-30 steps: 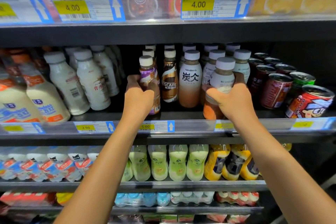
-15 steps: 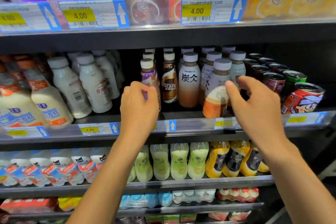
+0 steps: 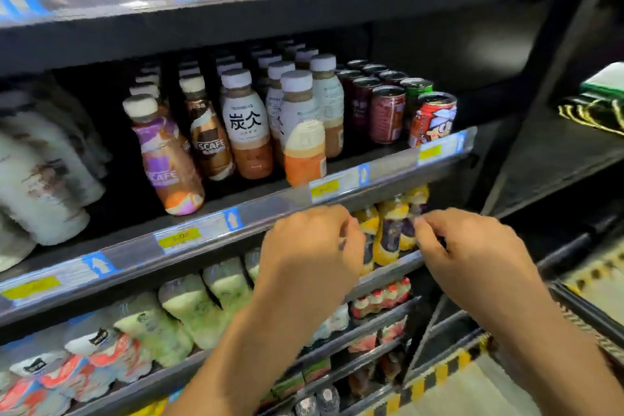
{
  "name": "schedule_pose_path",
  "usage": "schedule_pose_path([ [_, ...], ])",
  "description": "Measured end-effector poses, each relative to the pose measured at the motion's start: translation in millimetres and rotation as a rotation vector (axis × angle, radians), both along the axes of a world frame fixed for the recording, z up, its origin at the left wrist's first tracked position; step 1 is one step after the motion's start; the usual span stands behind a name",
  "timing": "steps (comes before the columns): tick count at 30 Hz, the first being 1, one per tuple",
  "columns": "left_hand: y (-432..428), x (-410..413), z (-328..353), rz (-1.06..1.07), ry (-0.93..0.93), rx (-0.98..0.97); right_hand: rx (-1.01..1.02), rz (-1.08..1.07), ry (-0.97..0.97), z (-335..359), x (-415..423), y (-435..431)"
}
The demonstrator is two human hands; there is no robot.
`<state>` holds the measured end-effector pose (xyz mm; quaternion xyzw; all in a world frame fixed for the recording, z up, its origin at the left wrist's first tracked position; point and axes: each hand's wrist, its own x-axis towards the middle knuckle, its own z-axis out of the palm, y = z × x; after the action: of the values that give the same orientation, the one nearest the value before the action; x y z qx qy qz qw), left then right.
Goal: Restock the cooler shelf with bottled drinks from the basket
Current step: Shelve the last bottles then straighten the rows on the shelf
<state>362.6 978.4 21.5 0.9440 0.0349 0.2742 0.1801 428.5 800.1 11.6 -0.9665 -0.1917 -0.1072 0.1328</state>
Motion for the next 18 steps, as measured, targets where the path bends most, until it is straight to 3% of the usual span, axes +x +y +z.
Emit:
schedule_pose_path([
  [2, -22.5, 10.1, -12.3, -0.078, 0.010, 0.098, -0.106, -0.086, 0.021, -13.7, -6.4, -23.8],
  [6, -71.4, 35.1, -36.9, -0.290, 0.282, 0.204, -0.153, -0.255, 0.166, -39.0, -17.5, -80.1],
  [11, -131.6, 76.3, -75.0, -0.609, 0.475, 0.299, -0.168, -0.461, 0.266, -77.1, -32.9, -149.2],
  [18, -252.3, 148.0, -126.0, -0.783, 0.645, 0.442, -0.132, -0.677, 0.445, -114.7, -11.7, -250.9],
])
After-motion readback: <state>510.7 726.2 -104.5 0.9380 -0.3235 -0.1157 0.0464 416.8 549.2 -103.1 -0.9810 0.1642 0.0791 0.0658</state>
